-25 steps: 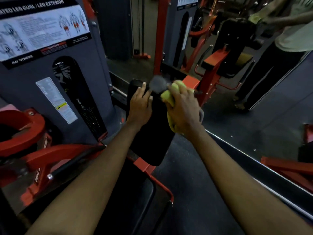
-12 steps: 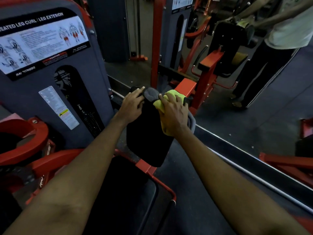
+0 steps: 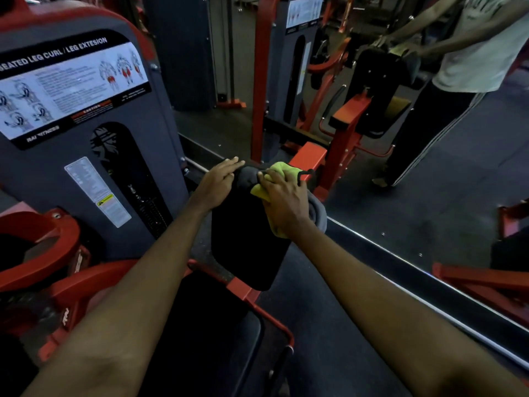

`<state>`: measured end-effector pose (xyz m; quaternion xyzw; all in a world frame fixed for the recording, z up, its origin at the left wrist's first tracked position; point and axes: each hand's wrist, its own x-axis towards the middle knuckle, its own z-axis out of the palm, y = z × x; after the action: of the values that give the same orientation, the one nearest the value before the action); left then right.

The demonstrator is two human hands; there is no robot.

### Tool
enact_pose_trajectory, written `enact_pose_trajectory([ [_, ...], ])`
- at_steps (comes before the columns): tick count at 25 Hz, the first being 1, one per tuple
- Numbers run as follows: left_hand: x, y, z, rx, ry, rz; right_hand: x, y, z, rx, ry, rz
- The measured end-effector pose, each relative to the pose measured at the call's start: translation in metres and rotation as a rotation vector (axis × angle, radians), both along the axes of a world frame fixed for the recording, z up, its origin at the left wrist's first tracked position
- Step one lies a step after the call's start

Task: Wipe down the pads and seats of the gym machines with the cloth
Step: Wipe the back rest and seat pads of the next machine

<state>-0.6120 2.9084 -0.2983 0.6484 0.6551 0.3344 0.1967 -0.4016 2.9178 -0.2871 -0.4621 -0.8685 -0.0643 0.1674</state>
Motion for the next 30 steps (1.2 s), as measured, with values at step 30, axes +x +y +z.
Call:
enact_pose_trajectory([
  [30, 0.078, -0.05, -0.122, -0.097, -0.222, 0.346, -0.086, 0.073, 0.055, -0.364, -0.207, 0.238],
])
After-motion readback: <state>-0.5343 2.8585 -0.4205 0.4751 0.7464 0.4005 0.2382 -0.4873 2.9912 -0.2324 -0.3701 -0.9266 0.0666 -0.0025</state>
